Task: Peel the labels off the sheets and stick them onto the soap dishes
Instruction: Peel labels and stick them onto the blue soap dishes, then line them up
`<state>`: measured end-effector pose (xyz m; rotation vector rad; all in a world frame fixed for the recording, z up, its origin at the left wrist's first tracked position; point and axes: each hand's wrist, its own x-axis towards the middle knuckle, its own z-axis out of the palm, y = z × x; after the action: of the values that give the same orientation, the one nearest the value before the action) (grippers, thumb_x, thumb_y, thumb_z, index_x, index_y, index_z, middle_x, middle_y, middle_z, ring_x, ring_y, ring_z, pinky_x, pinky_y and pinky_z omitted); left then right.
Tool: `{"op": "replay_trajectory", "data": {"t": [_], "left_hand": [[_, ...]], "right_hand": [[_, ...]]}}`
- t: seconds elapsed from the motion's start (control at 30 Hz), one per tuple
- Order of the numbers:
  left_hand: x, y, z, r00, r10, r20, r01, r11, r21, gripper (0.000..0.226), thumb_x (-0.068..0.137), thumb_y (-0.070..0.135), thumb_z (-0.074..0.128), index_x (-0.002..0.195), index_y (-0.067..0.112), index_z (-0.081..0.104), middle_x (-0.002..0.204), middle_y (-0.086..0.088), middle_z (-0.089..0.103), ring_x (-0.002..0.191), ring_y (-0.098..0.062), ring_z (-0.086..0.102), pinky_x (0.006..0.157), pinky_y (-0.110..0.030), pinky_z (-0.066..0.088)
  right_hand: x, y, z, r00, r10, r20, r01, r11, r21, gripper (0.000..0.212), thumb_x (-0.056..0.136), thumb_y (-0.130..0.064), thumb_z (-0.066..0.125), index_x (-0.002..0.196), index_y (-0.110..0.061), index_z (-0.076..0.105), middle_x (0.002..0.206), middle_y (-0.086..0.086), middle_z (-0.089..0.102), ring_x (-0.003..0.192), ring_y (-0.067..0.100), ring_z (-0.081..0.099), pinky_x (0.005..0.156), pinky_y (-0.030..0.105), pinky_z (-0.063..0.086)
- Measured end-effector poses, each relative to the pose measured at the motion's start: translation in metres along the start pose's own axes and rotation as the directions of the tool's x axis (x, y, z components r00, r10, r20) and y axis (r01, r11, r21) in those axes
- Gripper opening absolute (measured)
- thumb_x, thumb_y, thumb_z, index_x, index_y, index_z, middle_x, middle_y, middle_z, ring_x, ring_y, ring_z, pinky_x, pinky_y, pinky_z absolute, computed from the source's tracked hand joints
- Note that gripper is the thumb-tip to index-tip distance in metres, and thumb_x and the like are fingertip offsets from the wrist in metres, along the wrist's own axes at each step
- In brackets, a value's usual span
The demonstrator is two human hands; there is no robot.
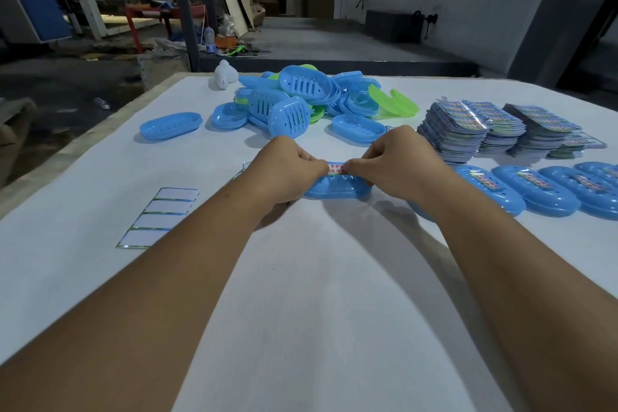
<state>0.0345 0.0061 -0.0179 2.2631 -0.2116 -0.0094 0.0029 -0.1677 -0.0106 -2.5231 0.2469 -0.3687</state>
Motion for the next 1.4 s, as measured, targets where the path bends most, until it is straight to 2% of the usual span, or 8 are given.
{"op": "replay_trajectory", "data": {"t": [0.27, 0.33, 0.5, 0.63, 0.73, 0.83, 1.1, 1.4], "left_hand": [[0.002, -0.003, 0.001, 1.000, 0.008, -0.011, -0.007, 0.999, 0.039, 0.025, 0.079, 0.035, 0.071, 0.073, 0.012, 0.077, 0.065, -0.009, 0.068, 0.060, -0.020, 0.055, 0.059, -0.030, 0.045], [0.003, -0.003, 0.002, 1.000, 0.013, -0.023, -0.012, 0.999, 0.050, 0.024, 0.078, 0.035, 0.072, 0.071, 0.013, 0.077, 0.072, -0.009, 0.072, 0.065, -0.021, 0.060, 0.062, -0.030, 0.049], [0.002, -0.003, 0.005, 0.997, 0.041, -0.058, -0.034, 0.994, 0.105, 0.026, 0.077, 0.038, 0.073, 0.068, 0.013, 0.075, 0.070, -0.007, 0.072, 0.068, -0.022, 0.064, 0.061, -0.030, 0.051], [-0.001, -0.003, 0.009, 0.989, 0.101, -0.106, -0.078, 0.975, 0.208, 0.036, 0.079, 0.043, 0.069, 0.072, 0.008, 0.074, 0.075, -0.009, 0.072, 0.079, -0.026, 0.067, 0.067, -0.037, 0.055], [-0.003, -0.001, 0.012, 0.980, 0.129, -0.152, -0.077, 0.948, 0.308, 0.039, 0.080, 0.049, 0.064, 0.072, 0.012, 0.072, 0.073, -0.006, 0.071, 0.077, -0.028, 0.066, 0.070, -0.039, 0.057], [-0.003, 0.001, 0.014, 0.975, 0.143, -0.172, -0.066, 0.919, 0.389, 0.038, 0.081, 0.053, 0.059, 0.068, 0.018, 0.066, 0.073, -0.002, 0.067, 0.074, -0.027, 0.064, 0.069, -0.036, 0.055], [-0.001, 0.004, 0.017, 0.967, 0.175, -0.184, -0.062, 0.866, 0.496, 0.035, 0.085, 0.056, 0.056, 0.076, 0.022, 0.061, 0.082, 0.001, 0.065, 0.078, -0.025, 0.062, 0.069, -0.034, 0.052], [-0.002, 0.002, 0.017, 0.958, 0.215, -0.192, -0.085, 0.846, 0.526, 0.030, 0.086, 0.056, 0.054, 0.087, 0.026, 0.059, 0.087, 0.002, 0.062, 0.081, -0.024, 0.059, 0.065, -0.033, 0.044]], "right_hand": [[-0.002, -0.002, 0.002, 0.999, -0.032, -0.016, 0.031, 0.998, -0.055, 0.033, 0.075, -0.045, 0.080, 0.060, -0.016, 0.075, 0.061, 0.004, 0.069, 0.057, 0.015, 0.054, 0.051, 0.028, 0.040], [-0.002, -0.003, 0.003, 0.999, -0.033, -0.020, 0.031, 0.997, -0.069, 0.033, 0.075, -0.045, 0.080, 0.058, -0.017, 0.073, 0.061, 0.003, 0.068, 0.059, 0.016, 0.056, 0.051, 0.029, 0.041], [-0.005, -0.006, 0.002, 0.998, -0.043, -0.036, 0.037, 0.987, -0.158, 0.033, 0.075, -0.047, 0.078, 0.057, -0.021, 0.069, 0.060, -0.003, 0.065, 0.062, 0.019, 0.060, 0.050, 0.026, 0.036], [-0.007, -0.010, 0.006, 0.995, -0.081, -0.057, 0.066, 0.971, -0.230, 0.035, 0.076, -0.048, 0.074, 0.060, -0.018, 0.066, 0.065, -0.002, 0.067, 0.069, 0.023, 0.063, 0.052, 0.026, 0.035], [-0.007, -0.011, 0.009, 0.990, -0.106, -0.093, 0.076, 0.957, -0.281, 0.034, 0.077, -0.047, 0.068, 0.064, -0.016, 0.066, 0.068, 0.000, 0.066, 0.072, 0.025, 0.062, 0.054, 0.028, 0.038], [-0.004, -0.011, 0.011, 0.986, -0.114, -0.119, 0.069, 0.942, -0.328, 0.035, 0.079, -0.048, 0.066, 0.068, -0.015, 0.064, 0.068, -0.001, 0.064, 0.071, 0.026, 0.061, 0.055, 0.028, 0.036], [-0.001, -0.011, 0.011, 0.983, -0.121, -0.135, 0.051, 0.900, -0.433, 0.043, 0.081, -0.058, 0.064, 0.083, -0.016, 0.064, 0.076, -0.001, 0.057, 0.068, 0.026, 0.052, 0.061, 0.029, 0.036], [0.000, -0.005, 0.008, 0.991, -0.070, -0.116, 0.011, 0.897, -0.441, 0.057, 0.081, -0.069, 0.059, 0.065, -0.015, 0.049, 0.067, -0.002, 0.051, 0.058, 0.017, 0.045, 0.052, 0.026, 0.028]]}}
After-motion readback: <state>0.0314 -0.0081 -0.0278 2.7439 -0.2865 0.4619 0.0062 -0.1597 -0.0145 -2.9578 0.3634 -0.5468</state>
